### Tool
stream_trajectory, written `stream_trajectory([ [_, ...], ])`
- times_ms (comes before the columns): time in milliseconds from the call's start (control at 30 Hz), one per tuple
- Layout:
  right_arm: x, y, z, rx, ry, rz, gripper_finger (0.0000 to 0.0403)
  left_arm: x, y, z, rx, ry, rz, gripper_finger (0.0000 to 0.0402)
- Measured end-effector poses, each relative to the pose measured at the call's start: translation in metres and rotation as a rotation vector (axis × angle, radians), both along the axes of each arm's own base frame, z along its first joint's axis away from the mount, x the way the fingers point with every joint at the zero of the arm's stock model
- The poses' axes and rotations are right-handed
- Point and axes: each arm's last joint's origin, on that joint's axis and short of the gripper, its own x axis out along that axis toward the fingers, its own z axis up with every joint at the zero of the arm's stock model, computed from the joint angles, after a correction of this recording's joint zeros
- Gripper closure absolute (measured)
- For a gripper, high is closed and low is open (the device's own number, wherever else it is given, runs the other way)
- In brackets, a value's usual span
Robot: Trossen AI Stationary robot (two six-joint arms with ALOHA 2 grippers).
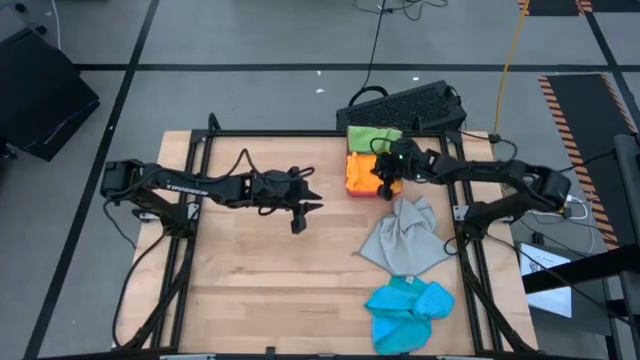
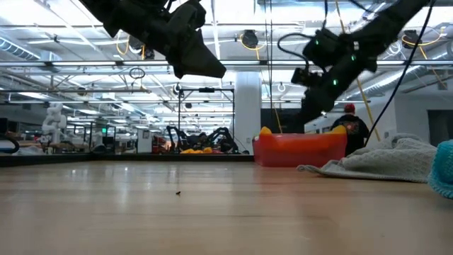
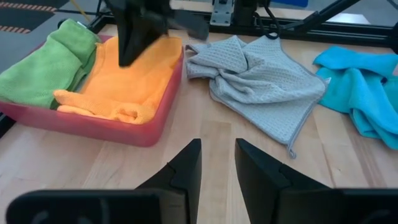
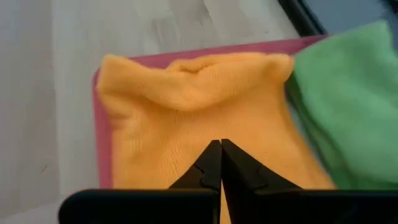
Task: Fold microfiber towels
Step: Stack the yellow microfiber cloth on top of the bottom light green microfiber cloth in the red bin
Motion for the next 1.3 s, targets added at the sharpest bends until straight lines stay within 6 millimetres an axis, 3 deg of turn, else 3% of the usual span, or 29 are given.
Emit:
stream_trajectory([
  [167, 0.002, -0.001, 0.042, 0.023, 0.163, 0.051, 0.0403, 0.000, 0.000, 0.000, 0.010, 0.000, -0.005, 0.0304],
  [300, 0.001, -0.004, 0.053, 0.057, 0.322, 0.115, 0.0403, 0.000, 0.000, 0.000, 0.014, 0.000, -0.007, 0.0304],
  [500, 0.000, -0.011, 0.041, 0.170, 0.480, 0.100, 0.0403, 0.000, 0.000, 0.000, 0.016, 0.000, -0.008, 0.0304],
  [667, 0.001, -0.024, 0.017, 0.117, 0.621, 0.003, 0.0403, 0.000, -0.001, 0.000, 0.016, 0.000, -0.012, 0.0304],
  [1000, 0.013, -0.038, -0.015, 0.136, 0.669, -0.018, 0.0403, 0.001, -0.006, 0.000, 0.018, -0.002, -0.029, 0.0304],
  [1133, 0.012, -0.031, -0.009, 0.138, 0.681, -0.010, 0.0403, 0.001, -0.006, 0.000, 0.018, -0.002, -0.029, 0.0304],
  [1300, 0.006, -0.018, 0.022, 0.127, 0.625, -0.029, 0.0403, 0.001, -0.006, 0.000, 0.019, -0.001, -0.030, 0.0304],
])
